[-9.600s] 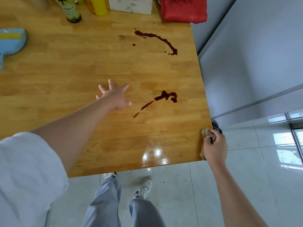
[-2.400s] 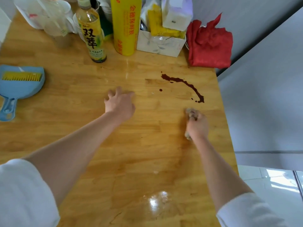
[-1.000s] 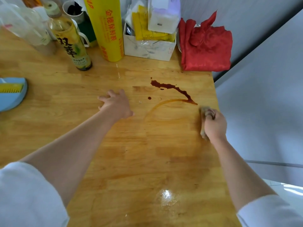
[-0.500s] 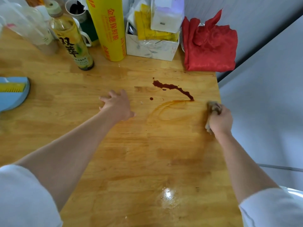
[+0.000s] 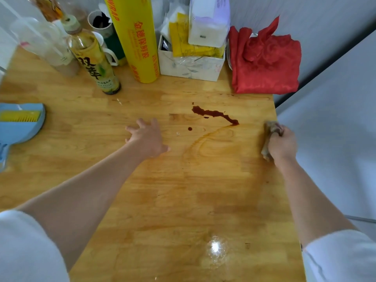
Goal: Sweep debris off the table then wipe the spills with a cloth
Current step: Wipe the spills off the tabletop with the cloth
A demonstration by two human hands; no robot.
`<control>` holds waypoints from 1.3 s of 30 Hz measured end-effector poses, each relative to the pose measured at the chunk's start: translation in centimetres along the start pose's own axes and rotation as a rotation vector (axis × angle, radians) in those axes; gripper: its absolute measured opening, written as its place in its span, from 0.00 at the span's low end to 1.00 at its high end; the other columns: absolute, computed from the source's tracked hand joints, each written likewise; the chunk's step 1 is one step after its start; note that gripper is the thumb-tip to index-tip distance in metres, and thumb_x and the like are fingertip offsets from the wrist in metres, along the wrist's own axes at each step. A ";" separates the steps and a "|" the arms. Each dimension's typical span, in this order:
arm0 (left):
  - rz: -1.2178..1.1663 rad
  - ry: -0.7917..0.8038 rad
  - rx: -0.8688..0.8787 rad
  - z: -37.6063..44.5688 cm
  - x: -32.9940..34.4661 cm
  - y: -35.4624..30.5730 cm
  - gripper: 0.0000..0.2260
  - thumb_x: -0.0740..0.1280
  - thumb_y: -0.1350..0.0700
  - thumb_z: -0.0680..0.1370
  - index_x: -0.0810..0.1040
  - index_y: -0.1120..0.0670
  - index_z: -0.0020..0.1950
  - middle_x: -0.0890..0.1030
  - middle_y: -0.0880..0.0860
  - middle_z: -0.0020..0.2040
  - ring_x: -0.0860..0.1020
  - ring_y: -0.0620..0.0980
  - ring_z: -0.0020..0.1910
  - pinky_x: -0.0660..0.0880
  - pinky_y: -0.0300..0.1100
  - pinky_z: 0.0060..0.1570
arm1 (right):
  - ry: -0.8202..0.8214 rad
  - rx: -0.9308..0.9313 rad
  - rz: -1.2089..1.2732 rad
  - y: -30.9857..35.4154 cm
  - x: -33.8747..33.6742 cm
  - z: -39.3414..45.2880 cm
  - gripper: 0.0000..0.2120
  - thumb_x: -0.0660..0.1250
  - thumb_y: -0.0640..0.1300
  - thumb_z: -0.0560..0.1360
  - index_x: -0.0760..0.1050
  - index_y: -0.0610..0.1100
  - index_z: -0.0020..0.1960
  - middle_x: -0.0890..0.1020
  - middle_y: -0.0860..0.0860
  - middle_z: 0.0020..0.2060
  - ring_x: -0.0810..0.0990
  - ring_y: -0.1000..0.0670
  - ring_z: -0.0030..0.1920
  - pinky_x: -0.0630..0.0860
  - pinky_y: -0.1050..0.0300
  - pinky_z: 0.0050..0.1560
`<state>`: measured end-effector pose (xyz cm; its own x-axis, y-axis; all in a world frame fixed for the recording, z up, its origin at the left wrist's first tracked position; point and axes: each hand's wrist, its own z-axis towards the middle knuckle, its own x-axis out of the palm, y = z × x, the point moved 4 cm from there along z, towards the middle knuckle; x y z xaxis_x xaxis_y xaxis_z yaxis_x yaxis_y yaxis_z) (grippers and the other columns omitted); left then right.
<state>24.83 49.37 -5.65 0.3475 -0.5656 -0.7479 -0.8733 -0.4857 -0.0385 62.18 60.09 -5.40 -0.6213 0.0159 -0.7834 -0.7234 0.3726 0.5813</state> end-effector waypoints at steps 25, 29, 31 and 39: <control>0.120 -0.169 0.119 4.1 -3.8 4.6 0.29 0.60 0.42 0.81 0.52 0.43 0.79 0.56 0.63 0.75 0.62 0.71 0.68 0.71 0.59 0.62 | 0.420 -0.440 -0.113 9.3 9.9 -7.0 0.13 0.59 0.42 0.80 0.82 0.52 0.53 0.81 0.59 0.48 0.78 0.60 0.46 0.75 0.63 0.48; 0.110 -0.219 0.102 3.2 -3.6 4.5 0.28 0.58 0.42 0.82 0.50 0.42 0.79 0.54 0.61 0.76 0.61 0.71 0.68 0.73 0.58 0.58 | 0.045 -0.121 -0.006 8.9 6.6 -1.5 0.13 0.58 0.41 0.80 0.81 0.45 0.56 0.82 0.48 0.51 0.81 0.42 0.54 0.77 0.51 0.54; 0.119 -0.225 0.095 3.1 -3.7 4.6 0.29 0.58 0.41 0.82 0.49 0.41 0.79 0.54 0.61 0.77 0.61 0.70 0.69 0.74 0.56 0.57 | 0.088 -0.190 -0.051 12.0 9.7 -3.1 0.13 0.59 0.41 0.80 0.79 0.43 0.59 0.79 0.45 0.53 0.80 0.41 0.53 0.77 0.49 0.54; 0.167 -0.262 0.154 2.8 -4.0 5.5 0.29 0.56 0.39 0.82 0.47 0.40 0.80 0.56 0.57 0.76 0.60 0.67 0.71 0.76 0.52 0.50 | 0.574 -0.659 -0.177 14.2 14.3 -12.7 0.15 0.60 0.48 0.79 0.77 0.68 0.46 0.77 0.68 0.48 0.78 0.64 0.40 0.69 0.72 0.38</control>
<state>17.68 50.82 -4.78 0.1132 -0.4291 -0.8961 -0.9590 -0.2830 0.0144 39.14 53.81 -5.55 -0.4113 -0.5247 -0.7453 -0.7390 -0.2868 0.6097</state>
